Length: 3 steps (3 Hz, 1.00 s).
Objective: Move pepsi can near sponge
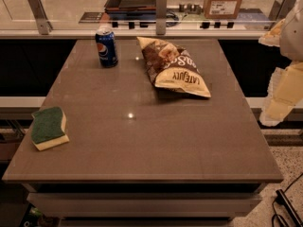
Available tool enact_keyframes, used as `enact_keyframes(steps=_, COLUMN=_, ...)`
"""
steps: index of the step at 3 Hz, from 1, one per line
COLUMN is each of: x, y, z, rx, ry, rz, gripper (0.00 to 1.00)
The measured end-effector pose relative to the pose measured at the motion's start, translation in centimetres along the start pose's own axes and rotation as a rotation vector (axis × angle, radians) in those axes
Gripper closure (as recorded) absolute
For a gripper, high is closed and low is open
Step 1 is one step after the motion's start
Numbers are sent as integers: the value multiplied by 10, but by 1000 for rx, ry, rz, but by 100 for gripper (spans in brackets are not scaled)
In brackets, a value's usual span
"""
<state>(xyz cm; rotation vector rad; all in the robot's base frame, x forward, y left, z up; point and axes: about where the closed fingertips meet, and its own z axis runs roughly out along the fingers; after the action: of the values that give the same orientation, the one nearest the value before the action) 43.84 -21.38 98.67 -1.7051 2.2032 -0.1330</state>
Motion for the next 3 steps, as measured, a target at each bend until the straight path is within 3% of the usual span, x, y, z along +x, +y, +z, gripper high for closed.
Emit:
enact_keyframes(steps=2, x=-4, y=-6, z=-2, rx=23, ry=-23, rz=17, gripper=0)
enact_keyframes(steps=3, x=-22, y=-23, z=-1, rx=55, ry=-120, rz=69, gripper=0)
